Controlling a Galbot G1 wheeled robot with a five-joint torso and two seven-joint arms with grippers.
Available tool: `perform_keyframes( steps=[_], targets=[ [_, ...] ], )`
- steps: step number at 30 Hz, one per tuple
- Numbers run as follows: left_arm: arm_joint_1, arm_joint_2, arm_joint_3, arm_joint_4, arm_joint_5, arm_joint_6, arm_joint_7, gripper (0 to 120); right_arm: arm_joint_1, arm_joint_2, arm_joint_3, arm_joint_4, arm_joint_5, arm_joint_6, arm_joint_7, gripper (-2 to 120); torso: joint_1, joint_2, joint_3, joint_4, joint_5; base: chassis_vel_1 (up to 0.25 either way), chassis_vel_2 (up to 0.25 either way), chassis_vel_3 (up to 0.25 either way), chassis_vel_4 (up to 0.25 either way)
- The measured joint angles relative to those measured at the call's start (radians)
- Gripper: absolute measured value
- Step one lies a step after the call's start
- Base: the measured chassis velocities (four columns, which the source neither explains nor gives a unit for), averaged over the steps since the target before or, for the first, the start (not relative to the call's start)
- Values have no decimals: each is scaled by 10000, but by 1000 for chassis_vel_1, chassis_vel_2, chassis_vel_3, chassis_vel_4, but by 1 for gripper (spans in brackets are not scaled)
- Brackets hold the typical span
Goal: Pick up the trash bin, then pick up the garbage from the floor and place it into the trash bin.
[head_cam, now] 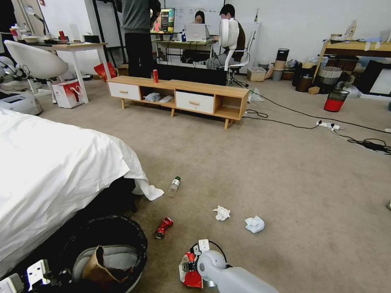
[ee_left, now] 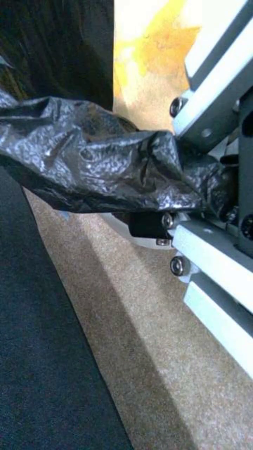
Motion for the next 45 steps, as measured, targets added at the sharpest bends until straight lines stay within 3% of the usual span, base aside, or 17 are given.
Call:
perform_keyframes(
  steps=[1, 11, 22, 37, 38, 42, 45],
  targets=[
    [1, -2, 2, -1, 1, 0, 2, 1, -7, 14, -73, -29, -69, 40, -66, 61, 0, 0, 0, -1, -1, 0, 0, 0, 0],
    [-1, -11, 27, 19, 26, 0, 9, 1, -64, 20, -211, 63, -200, 97, -115, 25, 0, 1, 0, 0, 0, 0, 0, 0, 0],
    [-56, -1, 122, 30, 43, 0, 10, 1, -185, -381, -205, 749, -161, 171, -95, 1, 0, 1, 1, 0, 1, 0, 0, 0, 0],
    [-107, 23, 194, -139, -117, 0, -141, 1, -195, -1943, 463, 3712, -203, 654, 488, 1, 0, 0, 0, 1, 2, 0, 0, 0, 0],
    [-149, 54, 210, -203, -275, 0, -223, 1, -80, -2578, 751, 4442, -295, 941, 439, 1, 0, 0, 0, -2, 0, 0, 0, 0, 0],
    [-195, 114, 268, -373, -800, 0, -437, 1, 15, -3277, 1051, 5398, -366, 1114, 348, 1, 0, -1, 1, 0, 4, 0, 0, 0, 0],
    [-287, 199, 360, -573, -1186, 0, -588, 1, 124, -4321, 1636, 7319, -390, 1247, 149, 1, 0, 0, 1, -3, 5, 0, 0, 0, 0]
  ],
)
